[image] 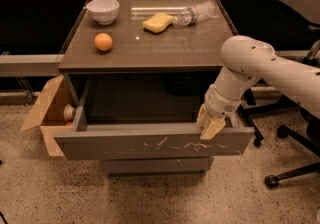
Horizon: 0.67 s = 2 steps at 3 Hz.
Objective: Open top drawer
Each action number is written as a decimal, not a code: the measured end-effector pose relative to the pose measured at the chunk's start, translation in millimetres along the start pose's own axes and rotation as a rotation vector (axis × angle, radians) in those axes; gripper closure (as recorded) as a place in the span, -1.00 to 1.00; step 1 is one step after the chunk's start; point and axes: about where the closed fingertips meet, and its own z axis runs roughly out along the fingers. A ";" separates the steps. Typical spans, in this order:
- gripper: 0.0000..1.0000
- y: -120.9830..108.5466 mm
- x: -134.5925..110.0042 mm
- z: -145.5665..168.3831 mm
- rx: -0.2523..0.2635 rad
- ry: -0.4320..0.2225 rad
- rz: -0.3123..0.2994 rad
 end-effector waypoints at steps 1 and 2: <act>-0.91 0.5 -0.1 0.6 -0.002 -0.002 -0.003; -1.00 13.6 -1.4 -9.0 0.007 -0.002 -0.022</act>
Offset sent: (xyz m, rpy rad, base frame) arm -0.0307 -0.0118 0.0326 0.0138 -0.0438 0.0423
